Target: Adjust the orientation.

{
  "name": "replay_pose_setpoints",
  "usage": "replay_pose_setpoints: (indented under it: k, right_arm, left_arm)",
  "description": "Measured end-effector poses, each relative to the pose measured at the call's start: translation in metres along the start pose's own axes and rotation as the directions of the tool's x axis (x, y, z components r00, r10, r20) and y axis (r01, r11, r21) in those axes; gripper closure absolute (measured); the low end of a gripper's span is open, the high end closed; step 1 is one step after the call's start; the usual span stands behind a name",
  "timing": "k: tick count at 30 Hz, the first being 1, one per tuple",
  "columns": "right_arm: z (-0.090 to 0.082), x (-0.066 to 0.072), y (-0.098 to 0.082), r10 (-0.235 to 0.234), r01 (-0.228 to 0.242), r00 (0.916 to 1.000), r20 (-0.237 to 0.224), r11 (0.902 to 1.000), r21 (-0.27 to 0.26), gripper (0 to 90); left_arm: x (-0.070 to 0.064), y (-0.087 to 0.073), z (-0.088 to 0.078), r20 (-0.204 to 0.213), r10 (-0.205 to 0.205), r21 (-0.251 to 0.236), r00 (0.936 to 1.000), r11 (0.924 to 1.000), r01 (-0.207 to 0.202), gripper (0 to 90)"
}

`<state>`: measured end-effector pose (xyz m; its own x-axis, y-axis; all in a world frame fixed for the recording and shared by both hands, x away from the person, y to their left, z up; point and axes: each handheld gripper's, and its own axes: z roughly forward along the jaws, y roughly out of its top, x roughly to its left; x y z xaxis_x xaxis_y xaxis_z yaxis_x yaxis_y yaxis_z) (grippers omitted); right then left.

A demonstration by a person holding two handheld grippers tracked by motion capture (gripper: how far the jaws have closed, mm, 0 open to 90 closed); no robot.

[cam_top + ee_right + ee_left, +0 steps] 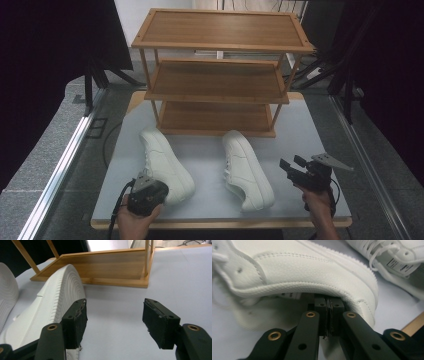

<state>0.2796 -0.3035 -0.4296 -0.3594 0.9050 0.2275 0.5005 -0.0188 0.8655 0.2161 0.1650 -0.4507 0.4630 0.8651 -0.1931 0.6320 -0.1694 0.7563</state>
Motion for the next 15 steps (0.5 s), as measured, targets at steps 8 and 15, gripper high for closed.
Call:
replay_pose_setpoints:
  k: [8, 15]
  right_arm:
    - [0.0, -0.003, -0.001, 0.016, -0.016, 0.9998, 0.016, 0.9998, 0.009, 36.1]
    - [0.001, -0.008, -0.004, 0.031, -0.032, 0.9991, 0.027, 0.9993, 0.02, 36.1]
  left_arm:
    - [-0.008, 0.03, 0.032, 0.045, 0.014, 0.04, 0.9989, 0.9991, -0.016, 87.0]
    - [-0.023, 0.056, 0.043, 0.086, 0.045, 0.026, 0.9953, 0.9985, -0.048, 86.3]
